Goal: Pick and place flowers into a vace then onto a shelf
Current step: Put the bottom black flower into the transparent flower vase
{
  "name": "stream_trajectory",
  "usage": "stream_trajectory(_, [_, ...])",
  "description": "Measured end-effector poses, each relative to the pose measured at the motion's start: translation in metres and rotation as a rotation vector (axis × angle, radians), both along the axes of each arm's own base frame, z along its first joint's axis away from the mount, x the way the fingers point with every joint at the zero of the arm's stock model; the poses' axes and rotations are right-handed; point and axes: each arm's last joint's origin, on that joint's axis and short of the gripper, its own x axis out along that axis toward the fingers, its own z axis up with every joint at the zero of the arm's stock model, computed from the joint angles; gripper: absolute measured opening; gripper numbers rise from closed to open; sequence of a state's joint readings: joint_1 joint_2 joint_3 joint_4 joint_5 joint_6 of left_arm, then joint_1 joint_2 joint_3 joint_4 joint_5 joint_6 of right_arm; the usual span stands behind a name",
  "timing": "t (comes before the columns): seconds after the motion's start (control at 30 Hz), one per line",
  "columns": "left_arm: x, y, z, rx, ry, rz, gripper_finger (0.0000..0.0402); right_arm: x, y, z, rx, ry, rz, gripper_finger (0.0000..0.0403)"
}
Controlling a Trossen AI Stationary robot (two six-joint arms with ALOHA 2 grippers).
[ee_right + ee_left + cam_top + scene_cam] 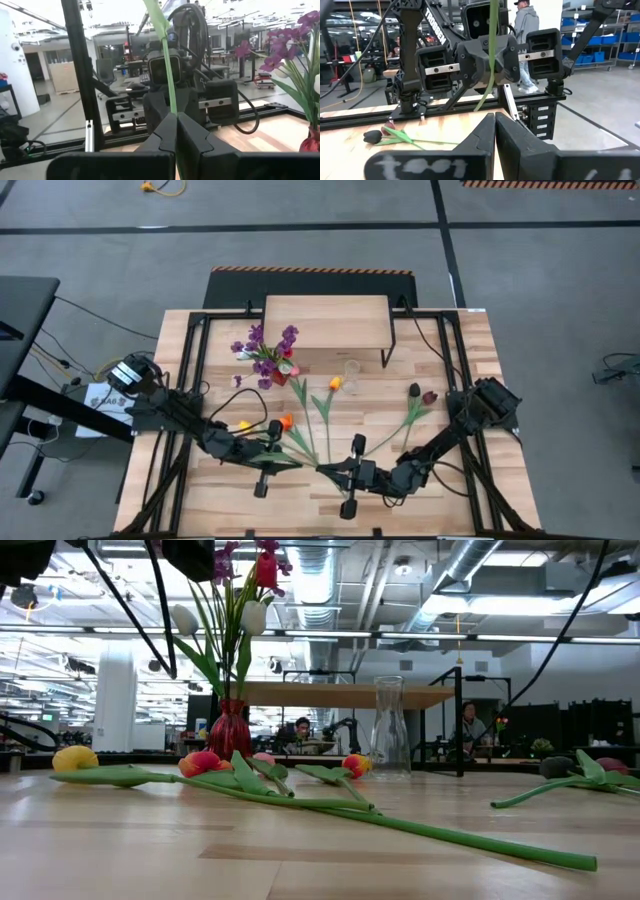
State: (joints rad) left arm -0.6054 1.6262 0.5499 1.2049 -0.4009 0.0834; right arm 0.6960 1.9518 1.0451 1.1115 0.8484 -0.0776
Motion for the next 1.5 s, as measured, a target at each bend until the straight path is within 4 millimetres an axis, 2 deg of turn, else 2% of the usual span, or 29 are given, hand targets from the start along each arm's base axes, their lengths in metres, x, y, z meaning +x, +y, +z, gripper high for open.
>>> stream_trajectory(0.43, [0.002,0.003,0.003,-0.031,-0.021,-0.015,0.0004,0.003,-0.003,-0.002,-0.004,0.016,0.002,0.0000])
stream_trajectory(1.0, [0.017,-0.004,0.024,-0.010,-0.060,-0.023,0.0103,0.005,-0.006,-0.004,-0.004,0.027,-0.005,0.0000])
stream_trajectory(1.23, [0.018,-0.004,0.024,-0.010,-0.053,0.003,0.0121,0.005,-0.005,-0.004,-0.004,0.028,-0.003,0.0000])
stream_trajectory(1.5, [0.018,-0.003,0.026,-0.010,-0.073,0.009,0.0123,0.005,-0.005,-0.005,-0.013,0.039,-0.005,0.0000])
